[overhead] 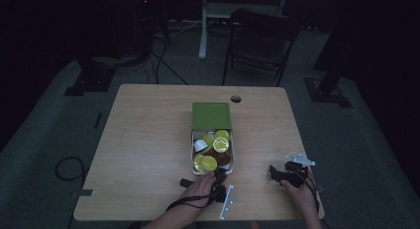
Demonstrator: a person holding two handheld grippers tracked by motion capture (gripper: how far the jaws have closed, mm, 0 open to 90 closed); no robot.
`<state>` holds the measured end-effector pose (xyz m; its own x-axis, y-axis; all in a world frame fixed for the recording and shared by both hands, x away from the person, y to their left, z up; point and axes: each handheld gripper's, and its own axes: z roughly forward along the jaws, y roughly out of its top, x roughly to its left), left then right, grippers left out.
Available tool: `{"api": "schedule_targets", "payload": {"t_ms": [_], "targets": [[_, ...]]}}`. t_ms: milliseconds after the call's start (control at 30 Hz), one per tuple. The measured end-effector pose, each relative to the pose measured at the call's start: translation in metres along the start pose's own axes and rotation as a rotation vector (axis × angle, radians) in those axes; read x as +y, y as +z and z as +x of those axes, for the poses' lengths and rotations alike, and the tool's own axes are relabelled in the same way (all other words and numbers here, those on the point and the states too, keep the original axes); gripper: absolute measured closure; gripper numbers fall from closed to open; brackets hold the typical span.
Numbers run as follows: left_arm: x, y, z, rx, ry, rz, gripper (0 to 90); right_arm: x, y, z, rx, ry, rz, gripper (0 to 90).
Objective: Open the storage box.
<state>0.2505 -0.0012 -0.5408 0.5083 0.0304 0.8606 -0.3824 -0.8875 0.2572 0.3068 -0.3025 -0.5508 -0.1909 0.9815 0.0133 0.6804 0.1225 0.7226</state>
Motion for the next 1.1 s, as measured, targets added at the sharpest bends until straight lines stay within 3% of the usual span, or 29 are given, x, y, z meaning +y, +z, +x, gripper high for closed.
{"api": "schedule_targets", "payload": {"t_ms": [333,367,700,900,1100], "targets": [[0.000,-0.005,-0.004,-0.001,-0.021,-0.018,71.7,0.000,0.000,0.000,0.000,0.001,0.000,12.2],[-0.001,-0.006,-0.004,-0.009,-0.043,-0.024,70.6,0.000,0.000,0.000,0.000,0.001,0.000,12.2],[-0.007,-0.010,-0.003,-0.054,-0.098,-0.056,60.8,0.000,0.000,0.000,-0.003,0.002,0.001,11.6],[-0.013,-0.014,-0.002,-0.074,-0.150,-0.076,59.8,0.000,0.000,0.000,-0.003,0.002,0.001,11.6],[-0.015,-0.017,-0.003,-0.086,-0.163,-0.081,55.1,0.000,0.000,0.000,-0.003,0.002,0.001,11.6]]}}
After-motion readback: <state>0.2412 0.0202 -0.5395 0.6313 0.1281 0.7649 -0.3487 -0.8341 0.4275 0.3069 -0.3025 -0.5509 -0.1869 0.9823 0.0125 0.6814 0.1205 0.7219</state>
